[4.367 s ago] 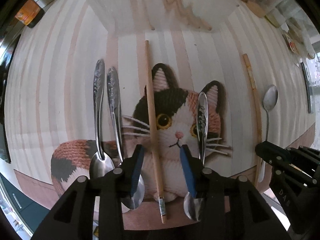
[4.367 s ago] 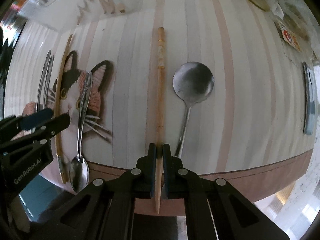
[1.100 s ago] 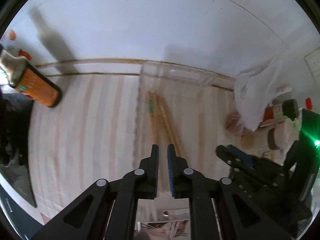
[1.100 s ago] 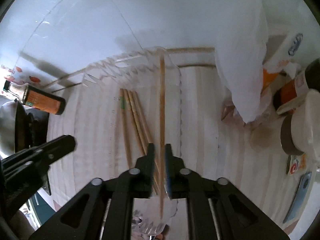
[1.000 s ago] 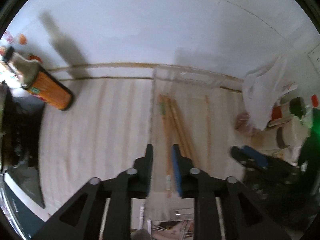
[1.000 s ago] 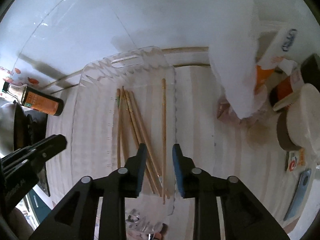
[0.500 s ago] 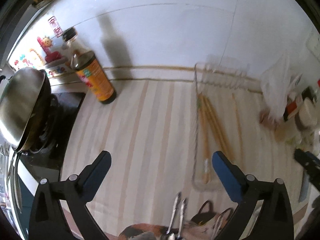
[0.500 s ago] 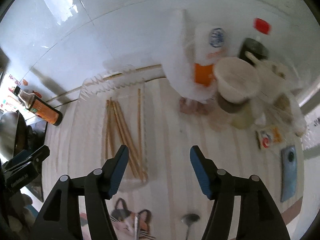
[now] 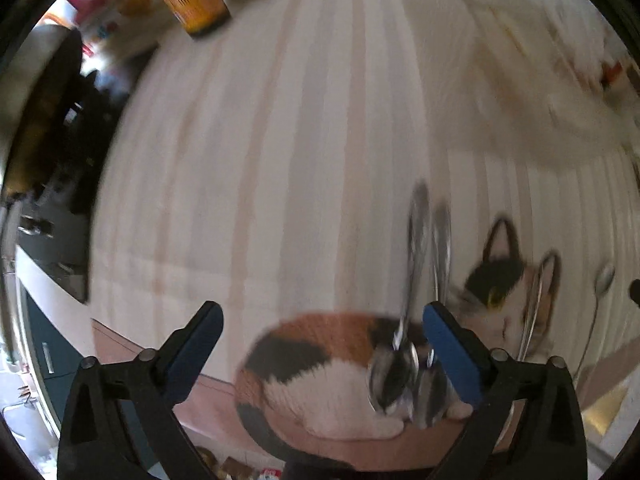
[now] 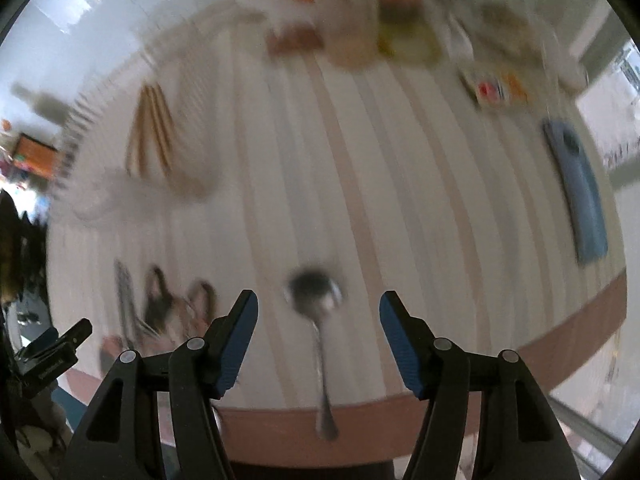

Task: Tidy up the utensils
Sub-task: 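Lower the left gripper onto a metal spoon on the cat mat, then grasp a metal spoon with the left gripper while the right gripper grasps the ladle-like spoon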

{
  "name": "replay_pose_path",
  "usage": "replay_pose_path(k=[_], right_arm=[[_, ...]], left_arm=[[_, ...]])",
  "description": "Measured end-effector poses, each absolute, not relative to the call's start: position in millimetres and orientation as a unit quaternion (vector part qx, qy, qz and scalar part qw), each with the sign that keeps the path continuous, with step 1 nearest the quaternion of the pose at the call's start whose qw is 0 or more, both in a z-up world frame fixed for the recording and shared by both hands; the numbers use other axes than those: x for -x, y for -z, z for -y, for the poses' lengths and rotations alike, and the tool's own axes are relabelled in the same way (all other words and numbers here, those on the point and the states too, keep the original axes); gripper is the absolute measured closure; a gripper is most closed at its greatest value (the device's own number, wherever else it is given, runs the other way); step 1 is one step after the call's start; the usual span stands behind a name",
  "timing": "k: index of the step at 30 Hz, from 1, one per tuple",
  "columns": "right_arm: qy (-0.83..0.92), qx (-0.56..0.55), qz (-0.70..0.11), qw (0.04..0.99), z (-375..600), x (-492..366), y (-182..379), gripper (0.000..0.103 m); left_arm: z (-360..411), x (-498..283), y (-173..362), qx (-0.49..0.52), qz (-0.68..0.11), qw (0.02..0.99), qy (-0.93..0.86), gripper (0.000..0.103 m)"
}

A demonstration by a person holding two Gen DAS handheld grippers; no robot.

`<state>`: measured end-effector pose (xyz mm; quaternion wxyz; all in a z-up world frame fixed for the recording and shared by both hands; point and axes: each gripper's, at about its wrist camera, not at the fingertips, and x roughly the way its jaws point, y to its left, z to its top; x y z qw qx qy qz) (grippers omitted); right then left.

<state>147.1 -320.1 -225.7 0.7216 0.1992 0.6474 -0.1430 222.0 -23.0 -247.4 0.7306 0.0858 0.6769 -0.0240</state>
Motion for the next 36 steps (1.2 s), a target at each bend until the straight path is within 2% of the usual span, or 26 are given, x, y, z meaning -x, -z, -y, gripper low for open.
replay_pose_path(k=[4,7,9,10,13,14,16,18,23,36], right_arm=[[0.143,-0.201,-0.669,0.701,313.5,-128.6,248.0,0.040],[0.139,-0.191,-0.678,0.696,305.9,-124.0,257.8,0.040],[0.136,-0.185,-0.684,0.692,300.9,-122.9,263.9,0.041],[0.135,-0.181,-0.686,0.692,298.4,-122.4,267.4,0.046],[0.143,-0.154,-0.686,0.697,289.8,-119.9,272.1,0.062],[0.147,-0.143,-0.685,0.699,287.5,-119.6,272.6,0.066],[0.161,-0.123,-0.676,0.709,284.1,-119.2,272.0,0.093],[0.163,-0.122,-0.672,0.712,280.2,-121.1,270.8,0.098],[0.149,-0.152,-0.664,0.717,283.0,-121.5,269.5,0.103],[0.118,-0.209,-0.631,0.738,296.9,-126.6,225.3,0.103]], left_arm=[[33.1,-211.8,265.0,-0.090,-0.691,0.715,0.052,0.027],[43.3,-211.0,272.4,-0.094,-0.695,0.709,0.066,0.047],[49.0,-210.7,279.2,-0.095,-0.702,0.702,0.072,0.067],[49.4,-211.4,279.0,-0.086,-0.700,0.705,0.076,0.072],[47.4,-213.5,279.3,-0.067,-0.701,0.705,0.078,0.097],[45.7,-213.7,279.4,-0.064,-0.701,0.706,0.078,0.099],[38.1,-214.0,280.2,-0.055,-0.699,0.709,0.076,0.099],[33.2,-214.0,279.0,-0.053,-0.699,0.710,0.070,0.099],[8.7,-208.6,277.3,-0.044,-0.698,0.713,0.055,0.099],[-42.2,-213.8,229.4,0.007,-0.668,0.743,0.053,0.099]])
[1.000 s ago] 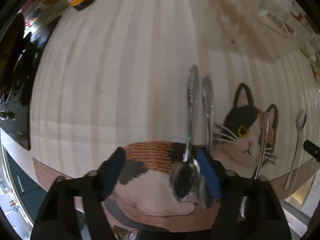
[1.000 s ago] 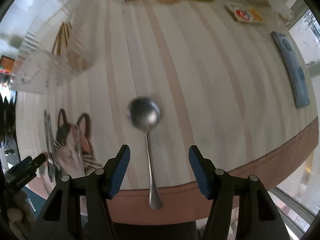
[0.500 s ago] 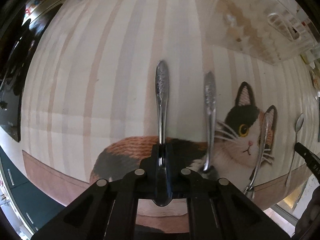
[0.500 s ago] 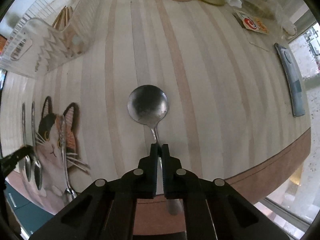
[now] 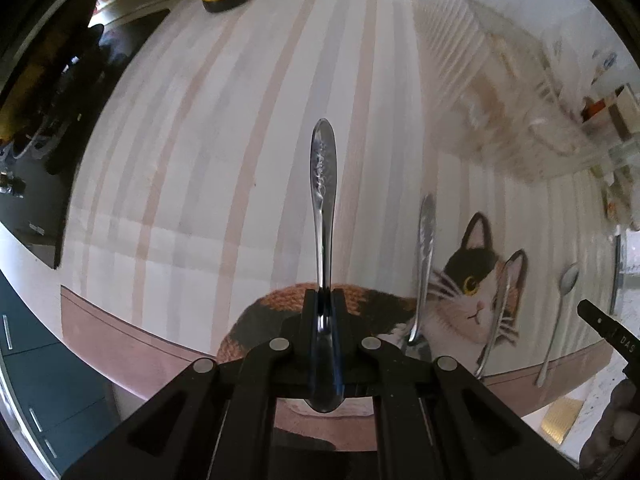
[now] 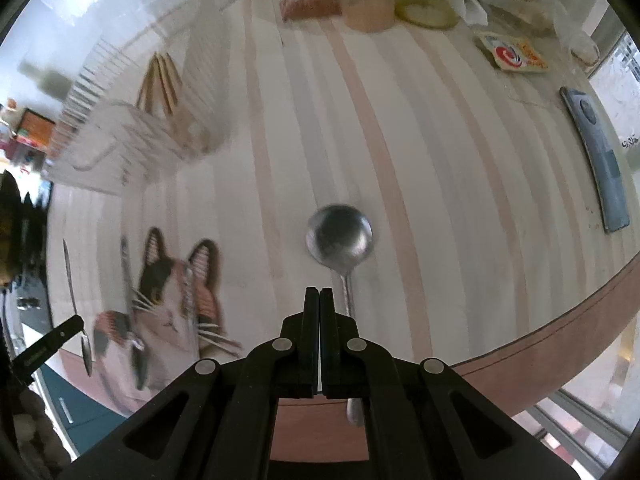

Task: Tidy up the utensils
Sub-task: 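Grasp a metal spoon with the left gripper while the right gripper grasps the ladle-like spoon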

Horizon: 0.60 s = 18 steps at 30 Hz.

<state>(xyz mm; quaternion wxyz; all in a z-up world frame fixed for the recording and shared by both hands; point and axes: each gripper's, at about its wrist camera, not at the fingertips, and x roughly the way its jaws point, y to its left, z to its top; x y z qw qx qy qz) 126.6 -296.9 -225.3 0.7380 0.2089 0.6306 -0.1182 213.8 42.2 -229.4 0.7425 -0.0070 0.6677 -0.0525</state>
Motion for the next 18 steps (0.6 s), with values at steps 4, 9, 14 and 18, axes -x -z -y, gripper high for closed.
replay_pose_path(k=[4,9,14,18], right_arm=[[0.114,-0.221,-0.614,0.749,303.3,-132.7,209.5,0.103],[0.105,-0.227,-0.614,0.749,312.4,-143.4,203.4,0.103],[0.116,-0.191,-0.646,0.730,312.3,-151.9,232.6,0.045],[0.127,-0.163,-0.651,0.730,306.1,-157.9,256.6,0.036]], left_arm=[[-39.7,-214.3,207.6,0.009,-0.653,0.755,0.058,0.099],[-29.0,-217.7,182.7,-0.006,-0.633,0.772,0.064,0.099],[-0.5,-225.5,202.3,-0.035,-0.632,0.772,0.054,0.099],[11.4,-228.6,228.4,-0.061,-0.643,0.762,0.043,0.099]])
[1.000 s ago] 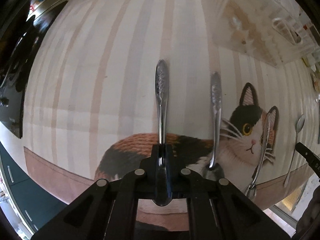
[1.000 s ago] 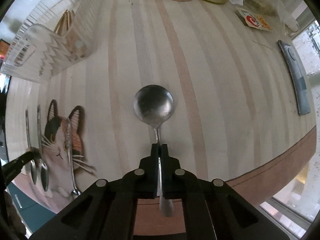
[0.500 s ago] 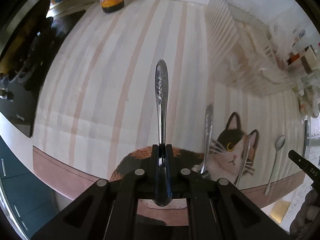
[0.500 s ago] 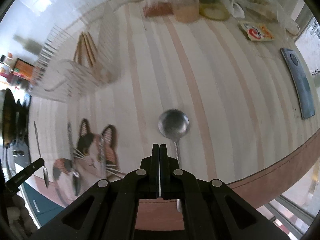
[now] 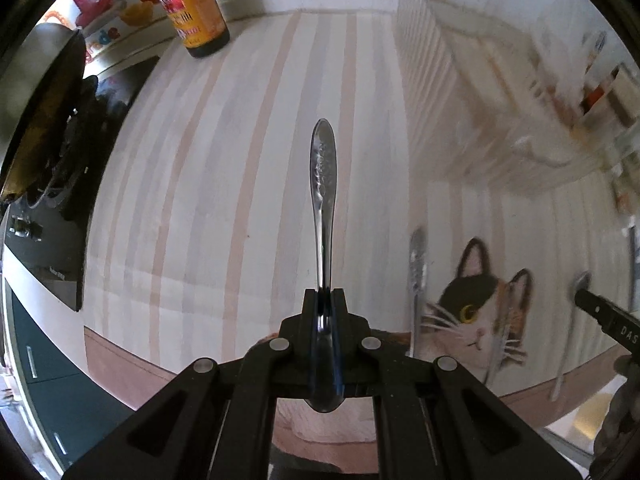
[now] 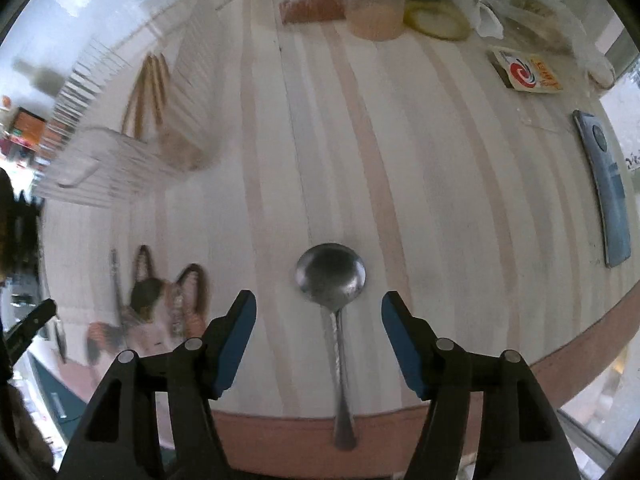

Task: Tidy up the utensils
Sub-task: 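Grasp a metal spoon with the left gripper while the right gripper grasps the ladle-like spoon, then carry both held spoons over the clear basket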

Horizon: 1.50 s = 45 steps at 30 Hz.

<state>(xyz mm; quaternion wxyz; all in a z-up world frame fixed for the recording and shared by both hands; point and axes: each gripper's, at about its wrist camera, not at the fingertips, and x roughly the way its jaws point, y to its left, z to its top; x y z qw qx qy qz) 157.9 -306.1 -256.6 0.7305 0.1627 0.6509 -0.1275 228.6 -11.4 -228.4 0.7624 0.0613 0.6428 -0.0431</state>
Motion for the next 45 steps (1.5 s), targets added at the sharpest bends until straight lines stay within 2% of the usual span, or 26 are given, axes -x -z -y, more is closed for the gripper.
replay_pose_path(k=[2,5,6,17,34,45], right_arm=[[0.139,-0.150,-0.658,0.725,302.2,-160.2,268.7,0.034],[0.167,-0.106,-0.637,0.745,291.1,-163.0,266.8,0.049],[0.169,-0.107,-0.630,0.750,290.0,-163.4,265.3,0.059],[0.167,-0.137,-0.615,0.758,306.3,-157.6,248.9,0.060],[0.117,-0.150,-0.500,0.845,290.7,-184.9,128.5,0.060],[0.063,-0.154,-0.446,0.879,275.6,-225.3,45.8,0.060]], left_arm=[[13.7,-228.8,239.0,-0.067,-0.650,0.756,0.040,0.099],[16.6,-229.2,250.5,-0.072,-0.656,0.750,0.037,0.099],[17.8,-230.0,253.4,-0.073,-0.657,0.749,0.037,0.099],[11.4,-224.9,224.4,-0.069,-0.632,0.772,0.032,0.099],[22.7,-229.5,90.6,-0.053,-0.513,0.855,0.057,0.099],[57.9,-256.1,38.7,-0.024,-0.480,0.870,0.113,0.099]])
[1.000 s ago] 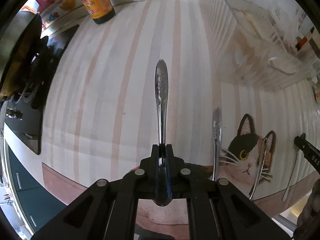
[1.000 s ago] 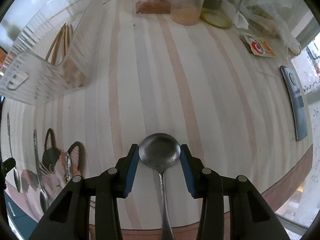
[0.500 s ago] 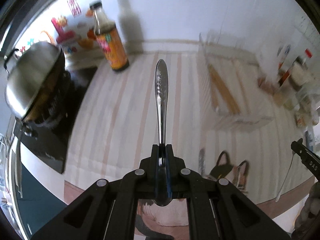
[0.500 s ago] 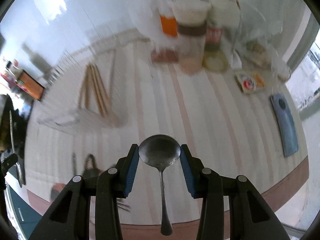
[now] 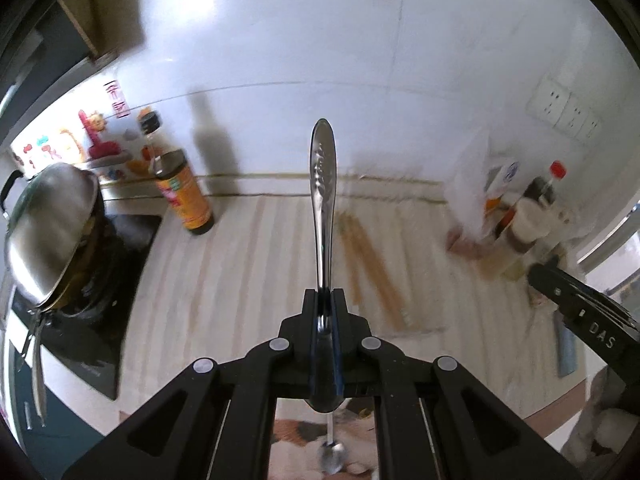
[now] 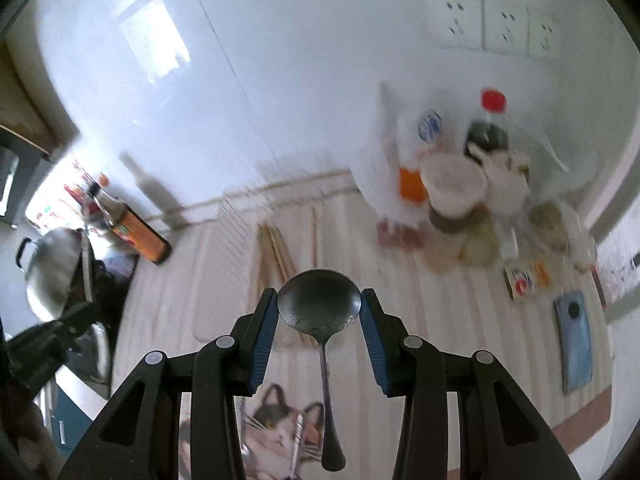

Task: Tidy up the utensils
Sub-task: 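Carry both held spoons over the clear basket, then open both grippers to drop the spoons into the basket, then lower both grippers to the cat mat and grasp a metal spoon each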

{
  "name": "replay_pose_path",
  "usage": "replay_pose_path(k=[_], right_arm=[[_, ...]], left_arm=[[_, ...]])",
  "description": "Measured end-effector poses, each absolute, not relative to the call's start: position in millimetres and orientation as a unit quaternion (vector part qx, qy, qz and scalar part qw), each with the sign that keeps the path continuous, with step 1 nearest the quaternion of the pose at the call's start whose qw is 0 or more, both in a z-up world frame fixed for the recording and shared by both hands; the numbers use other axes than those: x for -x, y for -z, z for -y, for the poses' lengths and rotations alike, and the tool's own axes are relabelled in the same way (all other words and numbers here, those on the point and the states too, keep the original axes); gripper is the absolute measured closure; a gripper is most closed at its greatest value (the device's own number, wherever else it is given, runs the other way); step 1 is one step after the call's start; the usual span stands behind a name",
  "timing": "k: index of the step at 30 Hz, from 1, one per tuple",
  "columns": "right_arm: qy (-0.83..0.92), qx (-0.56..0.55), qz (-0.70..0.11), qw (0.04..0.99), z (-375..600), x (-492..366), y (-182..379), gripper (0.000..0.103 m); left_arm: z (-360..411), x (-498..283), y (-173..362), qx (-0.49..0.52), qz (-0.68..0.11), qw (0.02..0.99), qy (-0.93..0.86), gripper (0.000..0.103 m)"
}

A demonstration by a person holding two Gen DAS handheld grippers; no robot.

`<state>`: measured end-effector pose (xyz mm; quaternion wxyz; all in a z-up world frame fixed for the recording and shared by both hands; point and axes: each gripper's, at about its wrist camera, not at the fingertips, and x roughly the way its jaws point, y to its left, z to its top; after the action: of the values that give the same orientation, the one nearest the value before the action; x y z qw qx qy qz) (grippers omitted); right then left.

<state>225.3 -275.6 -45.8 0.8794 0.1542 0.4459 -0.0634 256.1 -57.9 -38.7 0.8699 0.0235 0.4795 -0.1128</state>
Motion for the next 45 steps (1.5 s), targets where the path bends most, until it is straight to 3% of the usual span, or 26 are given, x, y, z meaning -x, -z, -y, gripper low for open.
replay_pose_path(k=[8,19,26,28,30,34,36,38,45], right_arm=[[0.046,-0.181,-0.453,0.872,283.7,-293.5,37.9,0.060],[0.047,-0.192,-0.522,0.830,285.9,-373.1,109.5,0.059],[0.039,-0.191,-0.574,0.795,286.3,-379.9,145.5,0.058],[0.041,-0.189,-0.573,0.796,288.4,-372.1,144.5,0.056],[0.043,-0.188,-0.568,0.800,290.3,-362.3,139.6,0.052],[0.057,-0.183,-0.555,0.809,295.5,-330.1,125.7,0.045],[0.065,-0.186,-0.556,0.808,296.5,-309.1,125.1,0.044],[0.068,-0.183,-0.567,0.800,293.2,-285.5,131.5,0.044],[0.057,-0.194,-0.662,0.722,253.3,-192.9,217.9,0.044]], left_arm=[[84.3,-308.3,41.2,0.019,-0.514,0.844,0.151,0.099],[116.6,-376.8,107.7,0.046,-0.609,0.775,0.165,0.099],[111.0,-378.1,117.3,0.026,-0.618,0.775,0.129,0.094],[104.4,-373.4,114.5,0.012,-0.608,0.786,0.109,0.084],[92.7,-365.6,110.3,-0.004,-0.593,0.801,0.082,0.050],[67.0,-343.9,105.6,-0.017,-0.563,0.825,0.048,0.027],[53.1,-328.8,108.6,-0.024,-0.552,0.833,0.033,0.010],[41.1,-315.3,115.9,-0.030,-0.555,0.831,0.028,0.001],[14.3,-255.7,175.2,-0.085,-0.593,0.801,-0.003,0.000]])
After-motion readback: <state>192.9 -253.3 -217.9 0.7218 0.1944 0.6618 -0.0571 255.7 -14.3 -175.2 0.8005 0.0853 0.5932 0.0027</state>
